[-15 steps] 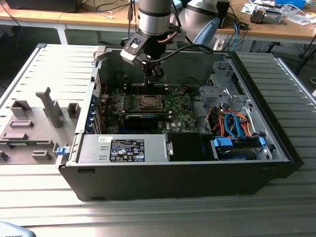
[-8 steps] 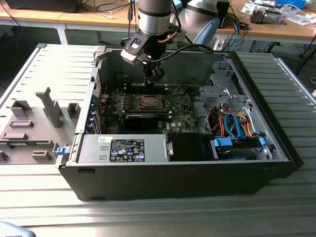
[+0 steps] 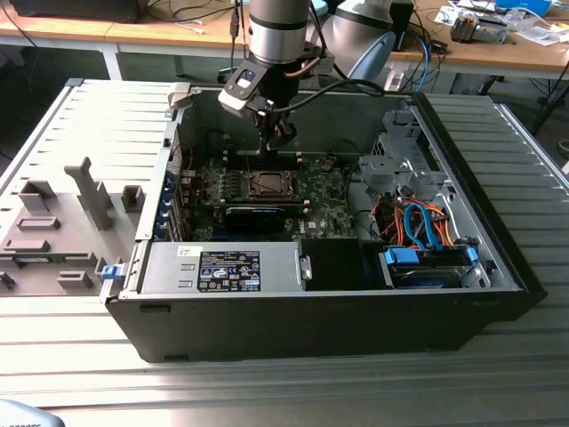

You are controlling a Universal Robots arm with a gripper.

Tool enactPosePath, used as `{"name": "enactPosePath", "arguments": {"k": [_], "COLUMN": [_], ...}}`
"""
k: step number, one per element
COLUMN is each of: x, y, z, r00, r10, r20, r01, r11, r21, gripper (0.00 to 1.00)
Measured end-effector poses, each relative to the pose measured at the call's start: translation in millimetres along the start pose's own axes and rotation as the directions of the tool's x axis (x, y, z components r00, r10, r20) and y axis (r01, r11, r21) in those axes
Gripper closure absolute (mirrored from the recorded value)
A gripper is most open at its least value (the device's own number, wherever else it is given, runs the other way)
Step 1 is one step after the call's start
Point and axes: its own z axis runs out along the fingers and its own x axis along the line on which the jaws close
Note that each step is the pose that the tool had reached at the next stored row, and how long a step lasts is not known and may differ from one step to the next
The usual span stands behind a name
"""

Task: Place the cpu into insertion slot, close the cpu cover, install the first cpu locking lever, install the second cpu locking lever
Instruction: 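Install the first cpu locking lever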

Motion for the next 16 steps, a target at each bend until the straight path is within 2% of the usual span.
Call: {"name": "enactPosePath", "arguments": {"k": [16], "x": [0.0], "y": [0.0], "z": [0.0], "r00": [0.9993], "r10": [-0.036], "r20": [0.0009], "r01": [0.036], "r11": [0.9993], "r21": [-0.0006], "gripper": [0.84]}}
